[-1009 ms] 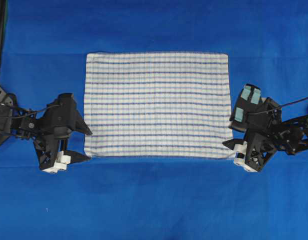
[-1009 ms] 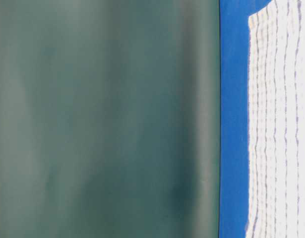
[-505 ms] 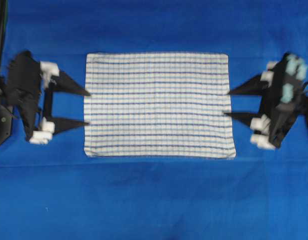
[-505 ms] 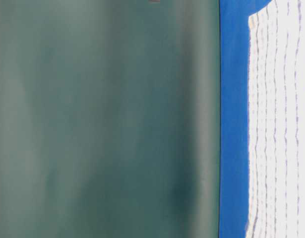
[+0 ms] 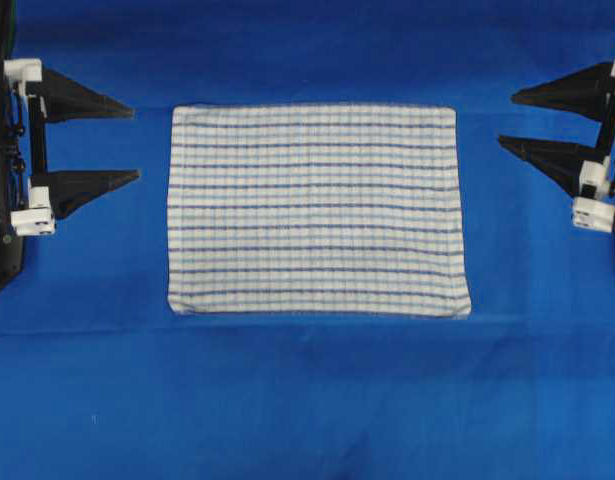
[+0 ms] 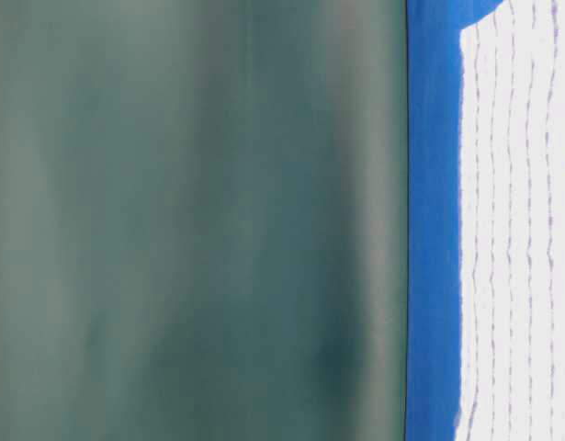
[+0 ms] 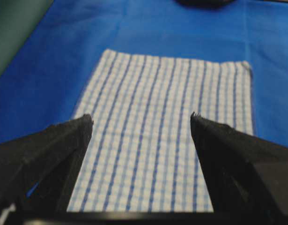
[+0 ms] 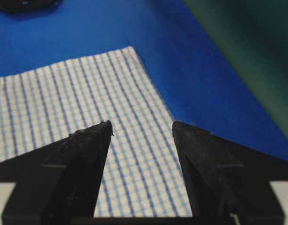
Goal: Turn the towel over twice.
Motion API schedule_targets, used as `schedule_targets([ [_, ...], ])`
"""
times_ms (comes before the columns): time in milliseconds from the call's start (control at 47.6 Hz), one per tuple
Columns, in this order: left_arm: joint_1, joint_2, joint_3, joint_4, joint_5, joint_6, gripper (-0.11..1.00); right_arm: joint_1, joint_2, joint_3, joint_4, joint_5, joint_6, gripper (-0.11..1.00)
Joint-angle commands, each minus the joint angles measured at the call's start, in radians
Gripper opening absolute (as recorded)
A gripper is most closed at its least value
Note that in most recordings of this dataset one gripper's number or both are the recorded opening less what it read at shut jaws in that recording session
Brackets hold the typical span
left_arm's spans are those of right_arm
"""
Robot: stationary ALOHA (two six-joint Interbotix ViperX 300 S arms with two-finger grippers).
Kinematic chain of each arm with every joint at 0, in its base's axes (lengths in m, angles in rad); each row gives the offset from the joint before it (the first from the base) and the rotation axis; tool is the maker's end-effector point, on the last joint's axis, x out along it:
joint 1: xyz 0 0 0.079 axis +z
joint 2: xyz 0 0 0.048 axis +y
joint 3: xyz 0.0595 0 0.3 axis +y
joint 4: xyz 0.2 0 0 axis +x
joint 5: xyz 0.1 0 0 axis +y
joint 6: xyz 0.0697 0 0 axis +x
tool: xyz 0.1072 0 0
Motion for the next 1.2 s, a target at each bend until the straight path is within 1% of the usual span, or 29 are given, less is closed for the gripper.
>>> schedule_targets([
  [0, 0.003, 0.009, -0.011, 0.002, -0.003, 0.002, 0.81, -0.003, 0.008, -0.012, -0.006, -0.006, 0.000, 0.63],
  [294, 0.003, -0.011, -0.014, 0.002, 0.015, 0.005, 0.81, -0.002, 0.005, -0.014, -0.003, -0.003, 0.003, 0.63],
  [421, 0.009, -0.072, -0.017, 0.002, 0.074, 0.005, 0.80, -0.003, -0.043, -0.008, 0.003, 0.012, 0.003, 0.63],
  [547, 0.017, -0.155, -0.005, 0.002, 0.140, 0.005, 0.80, -0.002, -0.115, 0.021, 0.003, 0.031, -0.002, 0.62],
  [673, 0.025, -0.239, 0.023, 0.003, 0.207, 0.006, 0.80, -0.002, -0.199, 0.084, 0.003, 0.034, -0.018, 0.61],
  [778, 0.032, -0.308, 0.060, 0.003, 0.244, 0.005, 0.80, -0.002, -0.275, 0.156, 0.003, 0.035, -0.015, 0.60],
  [925, 0.034, -0.385, 0.124, 0.003, 0.250, 0.005, 0.80, -0.003, -0.370, 0.255, 0.005, 0.043, 0.003, 0.60],
  [1030, 0.034, -0.420, 0.173, 0.003, 0.242, -0.002, 0.80, -0.002, -0.411, 0.308, 0.003, 0.044, 0.021, 0.60],
  [1177, 0.034, -0.436, 0.181, 0.003, 0.233, -0.005, 0.80, -0.003, -0.430, 0.348, 0.003, 0.046, 0.043, 0.60],
])
